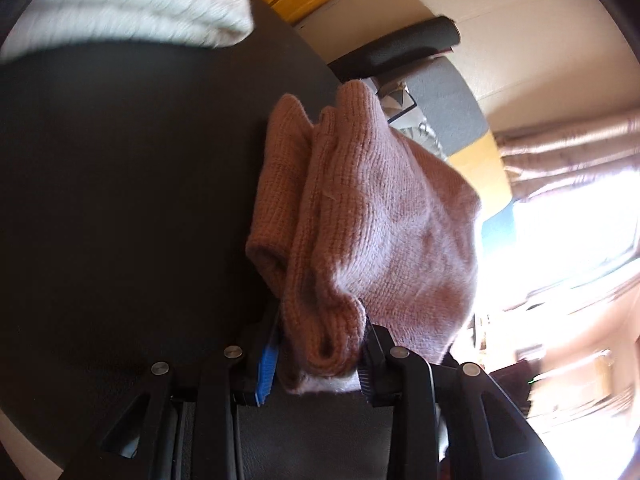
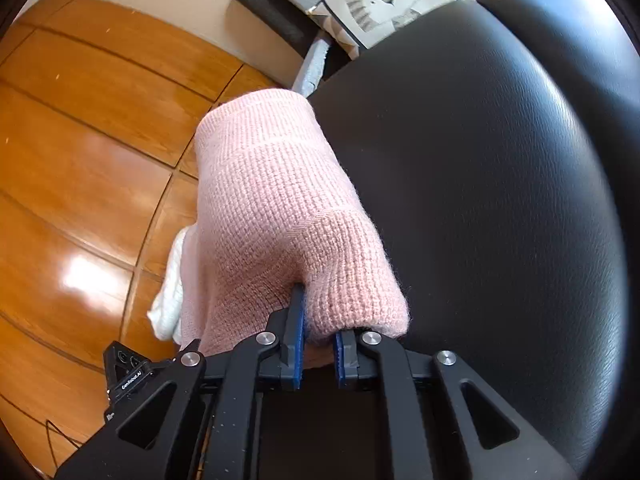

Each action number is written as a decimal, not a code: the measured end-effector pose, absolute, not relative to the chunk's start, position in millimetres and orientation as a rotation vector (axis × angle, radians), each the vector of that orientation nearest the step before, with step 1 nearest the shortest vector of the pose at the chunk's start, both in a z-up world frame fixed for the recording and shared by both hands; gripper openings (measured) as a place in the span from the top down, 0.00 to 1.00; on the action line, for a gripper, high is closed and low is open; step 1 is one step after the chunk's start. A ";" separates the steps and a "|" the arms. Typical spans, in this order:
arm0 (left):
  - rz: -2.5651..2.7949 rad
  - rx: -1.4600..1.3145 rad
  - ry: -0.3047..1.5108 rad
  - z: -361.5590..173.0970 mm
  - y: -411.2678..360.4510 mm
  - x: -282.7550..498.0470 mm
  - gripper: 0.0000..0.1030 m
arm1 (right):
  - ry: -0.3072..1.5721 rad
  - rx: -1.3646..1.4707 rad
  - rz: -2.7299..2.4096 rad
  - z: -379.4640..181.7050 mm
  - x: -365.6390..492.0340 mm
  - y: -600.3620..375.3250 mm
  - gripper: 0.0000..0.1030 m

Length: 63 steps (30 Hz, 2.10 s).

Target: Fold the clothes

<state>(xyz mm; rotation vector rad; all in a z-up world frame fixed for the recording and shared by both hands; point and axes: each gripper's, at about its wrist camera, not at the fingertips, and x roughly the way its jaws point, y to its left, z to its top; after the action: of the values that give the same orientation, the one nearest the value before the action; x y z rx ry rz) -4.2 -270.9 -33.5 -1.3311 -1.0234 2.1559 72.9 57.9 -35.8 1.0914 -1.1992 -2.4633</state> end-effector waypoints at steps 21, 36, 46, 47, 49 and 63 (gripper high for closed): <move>2.361 -1.167 -0.929 -28.9 -271.2 43.8 0.68 | -0.619 1.010 -2.729 55.6 64.8 58.8 0.55; 2.377 -1.162 -0.924 -26.6 -292.6 47.0 0.67 | 0.166 1.210 -2.727 25.8 -49.5 -51.1 0.80; 2.601 -0.977 -0.939 22.0 -307.2 66.9 0.72 | 0.051 1.116 -2.745 24.4 -39.6 -44.5 0.80; 2.635 -0.915 -0.902 35.9 -305.2 66.4 0.72 | 0.027 1.107 -2.748 24.5 -38.7 -43.0 0.80; 2.634 -0.861 -0.846 56.3 -294.9 53.2 0.71 | 0.041 1.105 -2.751 25.5 -39.4 -44.8 0.80; 2.508 -1.032 -0.475 17.0 -191.9 -56.1 0.71 | 0.024 1.045 -2.678 81.6 -48.6 -33.9 0.70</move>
<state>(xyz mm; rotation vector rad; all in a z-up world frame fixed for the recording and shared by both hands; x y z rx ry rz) -56.1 -191.9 17.0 -1.0324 -0.4746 2.5078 -48.6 -33.9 81.6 1.0454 0.0237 -2.6779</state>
